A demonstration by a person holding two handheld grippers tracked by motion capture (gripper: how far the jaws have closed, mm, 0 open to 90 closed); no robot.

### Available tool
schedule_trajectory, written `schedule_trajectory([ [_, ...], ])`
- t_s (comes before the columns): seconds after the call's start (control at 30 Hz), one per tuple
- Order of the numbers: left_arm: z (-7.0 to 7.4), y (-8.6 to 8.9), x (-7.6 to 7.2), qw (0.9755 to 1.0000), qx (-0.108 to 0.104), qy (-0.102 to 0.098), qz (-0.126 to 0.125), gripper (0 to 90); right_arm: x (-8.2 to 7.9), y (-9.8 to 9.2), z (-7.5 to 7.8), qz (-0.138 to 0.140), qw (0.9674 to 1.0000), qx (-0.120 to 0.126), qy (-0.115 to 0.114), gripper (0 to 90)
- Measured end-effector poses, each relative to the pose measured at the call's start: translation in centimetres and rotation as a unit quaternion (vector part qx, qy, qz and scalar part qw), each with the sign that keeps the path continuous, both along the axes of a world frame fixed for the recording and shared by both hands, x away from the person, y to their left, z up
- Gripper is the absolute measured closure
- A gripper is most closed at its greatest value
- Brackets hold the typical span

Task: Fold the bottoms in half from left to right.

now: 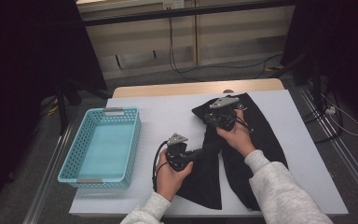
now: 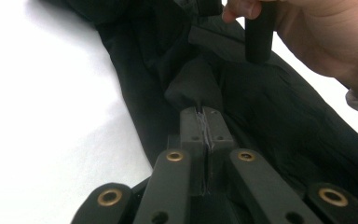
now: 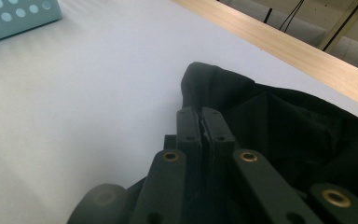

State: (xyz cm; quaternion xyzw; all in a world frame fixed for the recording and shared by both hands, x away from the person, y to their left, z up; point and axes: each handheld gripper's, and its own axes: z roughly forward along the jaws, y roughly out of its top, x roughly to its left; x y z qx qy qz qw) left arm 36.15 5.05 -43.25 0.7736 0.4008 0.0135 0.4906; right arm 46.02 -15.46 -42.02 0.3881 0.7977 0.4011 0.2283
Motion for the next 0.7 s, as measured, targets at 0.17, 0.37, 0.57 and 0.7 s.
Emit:
schedule_trajectory([
  [0.17,0.5,-0.2,0.0,0.9999,-0.010,0.000,-0.006,89.2,0.0,-0.5,0.5,-0.008,0.9998,0.016,-0.004,86.6],
  [0.37,3.5,-2.9,-0.2,0.9971,-0.056,-0.023,-0.046,88.9,0.7,-4.2,3.2,-0.053,0.9974,0.042,-0.026,86.8],
  [0.57,4.9,-3.6,0.5,0.9945,-0.068,-0.063,-0.049,50.7,2.1,-11.8,5.3,-0.162,0.9845,0.052,-0.040,85.8],
  [0.7,3.6,-2.0,1.7,0.9976,-0.020,-0.062,-0.021,32.7,2.6,-14.1,3.6,-0.209,0.9766,0.051,0.000,52.4],
])
